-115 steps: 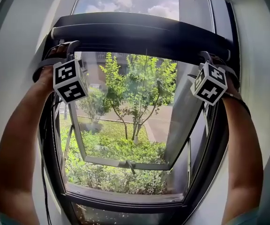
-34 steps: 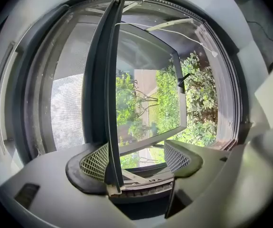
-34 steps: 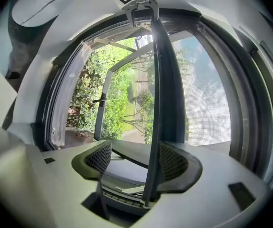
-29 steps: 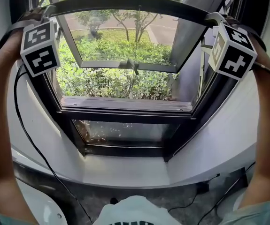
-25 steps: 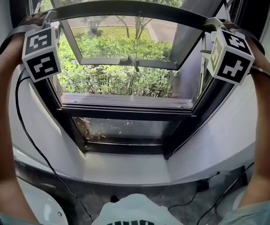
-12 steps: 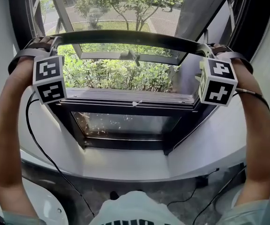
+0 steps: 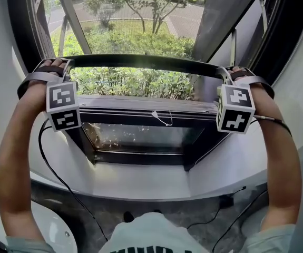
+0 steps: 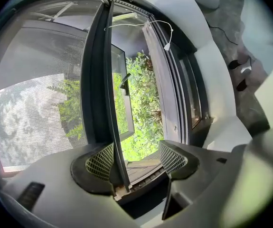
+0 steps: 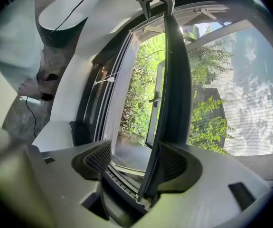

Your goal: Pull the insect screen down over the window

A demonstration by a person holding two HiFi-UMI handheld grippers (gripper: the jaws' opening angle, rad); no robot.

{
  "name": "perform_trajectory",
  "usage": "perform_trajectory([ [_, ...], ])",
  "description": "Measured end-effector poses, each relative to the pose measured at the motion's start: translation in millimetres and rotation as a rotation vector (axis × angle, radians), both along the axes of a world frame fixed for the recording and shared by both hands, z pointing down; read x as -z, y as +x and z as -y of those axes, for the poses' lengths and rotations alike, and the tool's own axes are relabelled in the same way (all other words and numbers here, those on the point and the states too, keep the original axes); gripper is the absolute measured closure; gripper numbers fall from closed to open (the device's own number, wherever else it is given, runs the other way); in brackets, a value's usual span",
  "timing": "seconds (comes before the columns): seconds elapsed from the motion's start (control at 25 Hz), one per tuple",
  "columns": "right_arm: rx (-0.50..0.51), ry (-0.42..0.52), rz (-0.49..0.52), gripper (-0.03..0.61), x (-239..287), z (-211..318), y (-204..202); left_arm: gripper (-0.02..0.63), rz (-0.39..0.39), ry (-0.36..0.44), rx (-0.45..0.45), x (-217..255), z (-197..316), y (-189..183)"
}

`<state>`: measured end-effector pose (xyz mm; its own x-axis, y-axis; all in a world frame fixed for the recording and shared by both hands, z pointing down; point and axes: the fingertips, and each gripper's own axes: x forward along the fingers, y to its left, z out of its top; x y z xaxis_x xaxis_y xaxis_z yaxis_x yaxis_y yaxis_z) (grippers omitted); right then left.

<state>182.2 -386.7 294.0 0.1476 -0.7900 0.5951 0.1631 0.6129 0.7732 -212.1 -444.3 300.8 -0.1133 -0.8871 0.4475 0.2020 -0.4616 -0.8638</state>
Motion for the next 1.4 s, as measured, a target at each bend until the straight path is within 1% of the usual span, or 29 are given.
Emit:
perform_trajectory([
  [0.16,0.0,-0.019,0.006,0.259,-37.9,-0.1,0.8,0.307,0.014,-0.044,-0.005,-37.7,-1.0,0.6],
  [0.44,-0.004,-0.01,0.004,0.259,-81.8,5.0,2.4,0.318,0.054,-0.061,0.001,-79.3,2.0,-0.6],
  [0.56,-0.001,0.003,0.027,0.259,-89.6,5.4,0.4,0.318,0.047,-0.074,-0.001,-90.0,1.7,-0.3],
  [0.68,-0.001,-0.005,0.042,0.26,-105.1,4.3,0.3,0.318,0.035,-0.098,-0.002,-106.1,0.3,0.5],
  [0.8,-0.004,-0.013,0.044,0.259,-122.8,4.8,1.0,0.318,0.039,-0.108,0.0,-121.2,0.3,-0.8],
  [1.16,-0.011,0.013,0.068,0.261,-146.4,5.5,-1.3,0.318,0.014,-0.098,0.008,-148.3,0.8,-0.2],
  [1.4,-0.02,0.055,0.111,0.261,-151.7,6.7,-0.2,0.318,-0.021,-0.066,0.024,-150.0,1.4,1.4],
])
